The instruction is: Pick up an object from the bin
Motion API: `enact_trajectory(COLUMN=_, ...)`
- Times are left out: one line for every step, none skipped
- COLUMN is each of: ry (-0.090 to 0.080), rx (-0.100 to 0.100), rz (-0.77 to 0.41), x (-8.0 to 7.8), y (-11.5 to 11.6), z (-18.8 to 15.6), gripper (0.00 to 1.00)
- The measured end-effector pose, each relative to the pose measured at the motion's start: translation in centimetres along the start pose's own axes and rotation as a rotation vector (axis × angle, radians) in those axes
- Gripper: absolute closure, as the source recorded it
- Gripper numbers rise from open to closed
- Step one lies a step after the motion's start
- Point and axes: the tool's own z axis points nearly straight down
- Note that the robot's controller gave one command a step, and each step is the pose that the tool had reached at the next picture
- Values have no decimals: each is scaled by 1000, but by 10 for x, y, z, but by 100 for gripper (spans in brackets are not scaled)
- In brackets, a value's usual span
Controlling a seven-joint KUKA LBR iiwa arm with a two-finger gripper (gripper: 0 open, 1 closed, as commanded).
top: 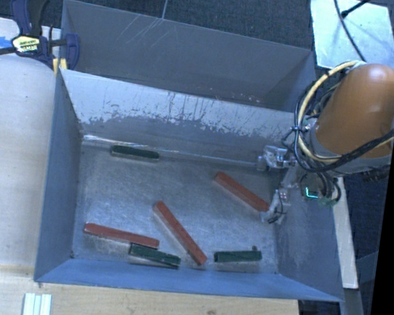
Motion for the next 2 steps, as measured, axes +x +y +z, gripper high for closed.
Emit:
enact_trajectory(ry=-1, rx=1, rz=104, x=-34, y=-71, z=129, gripper=0)
enact_trajectory(ry=-3, rx=0, rz=104, x=-34, y=-71, z=129, gripper=0)
